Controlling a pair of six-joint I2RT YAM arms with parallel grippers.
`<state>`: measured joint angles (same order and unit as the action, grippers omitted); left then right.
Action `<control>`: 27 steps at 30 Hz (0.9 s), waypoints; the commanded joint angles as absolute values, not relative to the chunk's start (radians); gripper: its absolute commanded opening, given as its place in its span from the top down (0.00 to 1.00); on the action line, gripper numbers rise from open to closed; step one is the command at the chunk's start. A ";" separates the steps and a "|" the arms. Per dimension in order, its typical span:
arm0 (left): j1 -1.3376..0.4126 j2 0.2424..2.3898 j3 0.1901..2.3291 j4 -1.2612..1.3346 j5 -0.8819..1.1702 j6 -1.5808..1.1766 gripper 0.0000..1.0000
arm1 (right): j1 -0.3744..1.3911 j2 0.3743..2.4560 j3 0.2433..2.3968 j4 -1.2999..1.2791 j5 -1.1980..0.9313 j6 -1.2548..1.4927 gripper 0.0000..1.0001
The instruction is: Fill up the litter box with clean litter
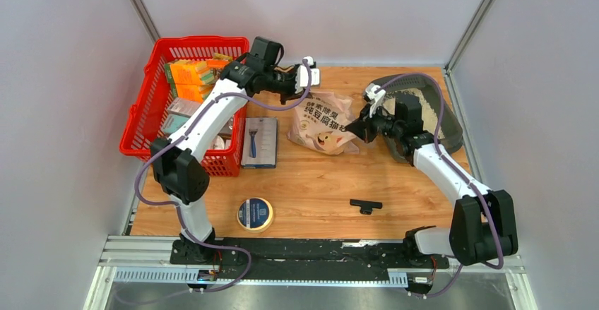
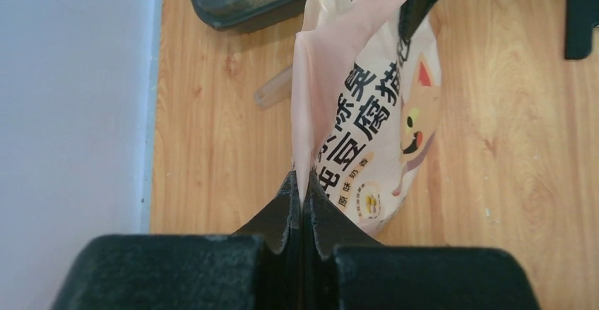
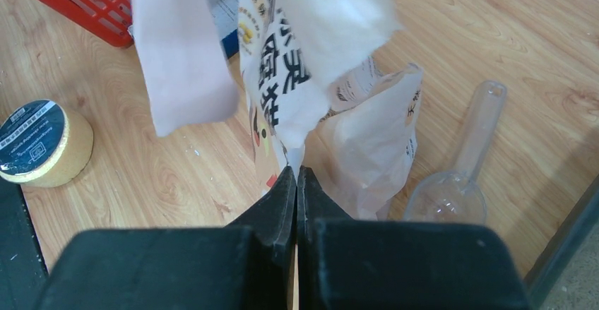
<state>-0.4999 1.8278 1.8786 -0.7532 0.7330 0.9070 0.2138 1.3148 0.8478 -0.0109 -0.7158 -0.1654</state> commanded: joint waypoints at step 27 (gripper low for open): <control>-0.370 2.070 2.359 -0.442 0.601 0.339 0.57 | 0.195 1.249 0.772 0.109 -0.729 -0.133 1.00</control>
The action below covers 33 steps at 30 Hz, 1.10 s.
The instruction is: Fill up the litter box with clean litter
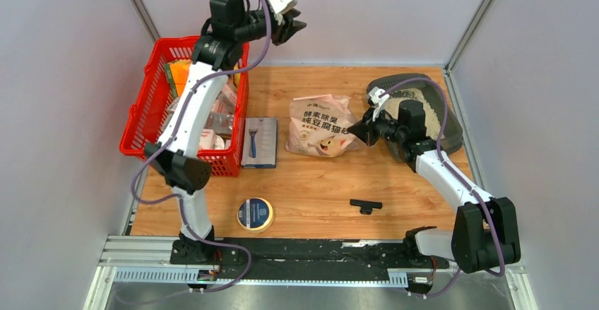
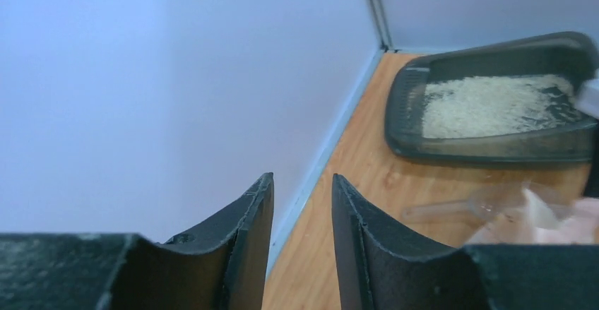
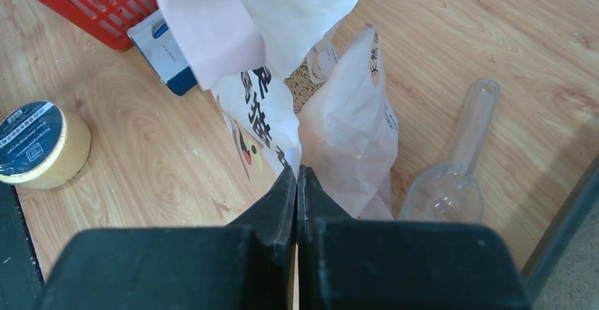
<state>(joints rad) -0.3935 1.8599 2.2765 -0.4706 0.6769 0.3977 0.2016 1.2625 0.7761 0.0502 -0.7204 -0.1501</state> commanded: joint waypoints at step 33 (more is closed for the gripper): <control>-0.523 2.247 2.296 -0.752 0.946 0.380 0.98 | 0.195 1.275 0.805 0.141 -0.772 -0.057 1.00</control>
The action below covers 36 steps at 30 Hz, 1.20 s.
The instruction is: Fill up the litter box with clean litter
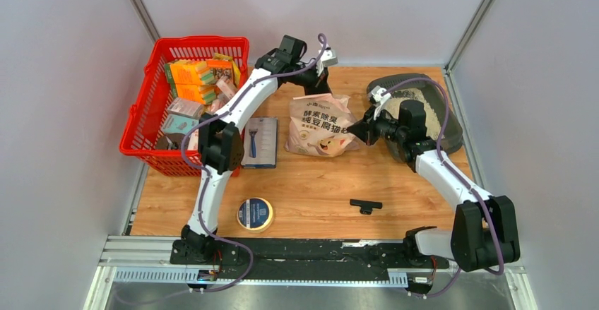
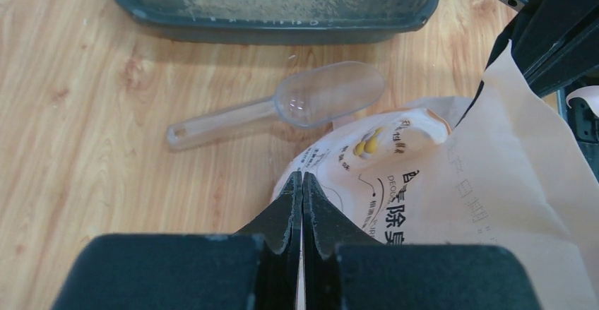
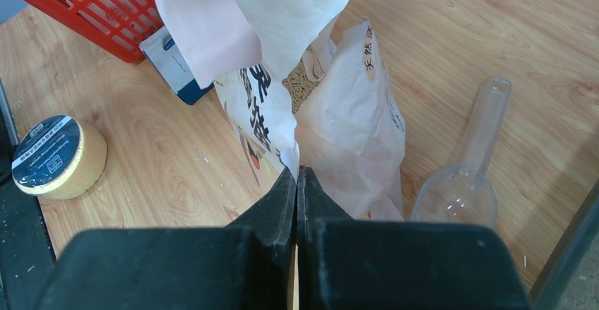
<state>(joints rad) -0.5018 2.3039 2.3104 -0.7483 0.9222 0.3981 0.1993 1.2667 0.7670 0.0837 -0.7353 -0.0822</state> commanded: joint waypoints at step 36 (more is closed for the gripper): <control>-0.609 2.135 1.913 -0.104 0.976 -0.138 0.98 | 0.183 1.367 0.861 0.141 -0.867 -0.124 0.98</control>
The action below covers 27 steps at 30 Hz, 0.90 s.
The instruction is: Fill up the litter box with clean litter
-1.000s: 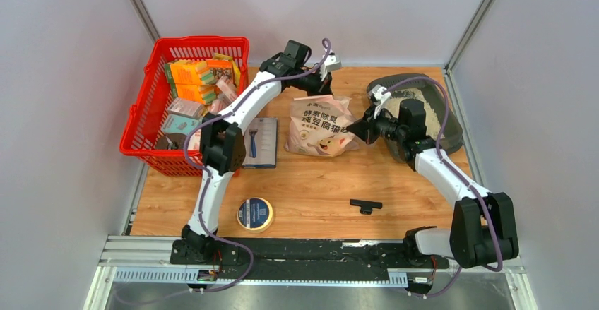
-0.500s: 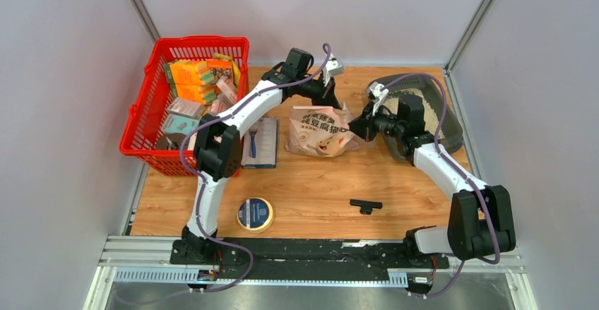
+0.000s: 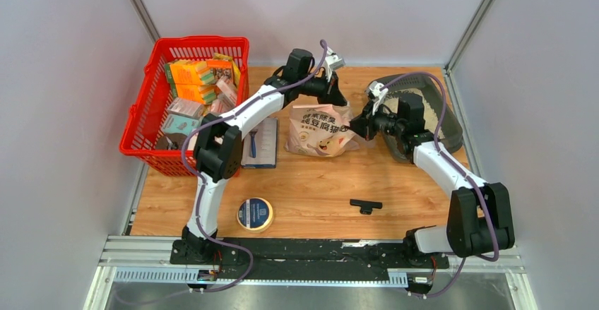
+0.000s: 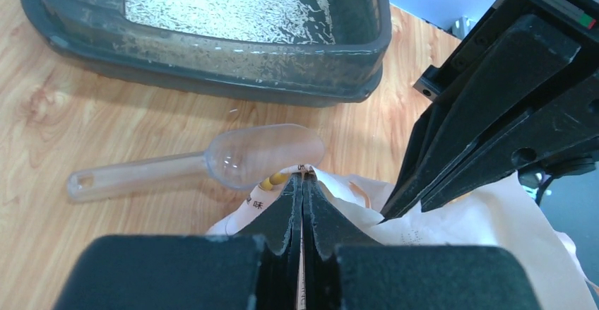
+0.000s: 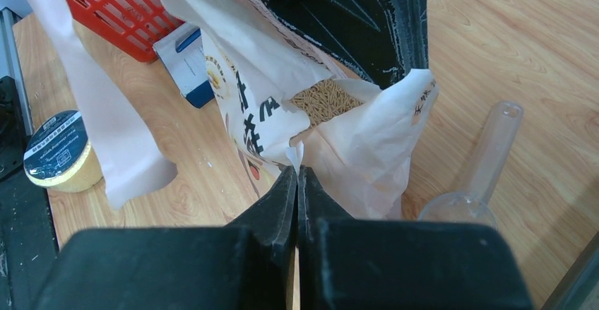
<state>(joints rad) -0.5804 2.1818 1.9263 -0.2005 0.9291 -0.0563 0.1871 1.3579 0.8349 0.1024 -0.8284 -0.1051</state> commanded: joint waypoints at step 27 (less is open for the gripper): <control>-0.617 2.149 1.848 -0.030 1.020 -0.258 0.94 | 0.124 1.424 0.933 0.110 -0.867 -0.146 0.97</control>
<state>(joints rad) -0.6018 2.1818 1.8534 0.0032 0.9092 -0.2497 0.1482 1.4120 0.8772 0.0788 -0.8555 -0.1284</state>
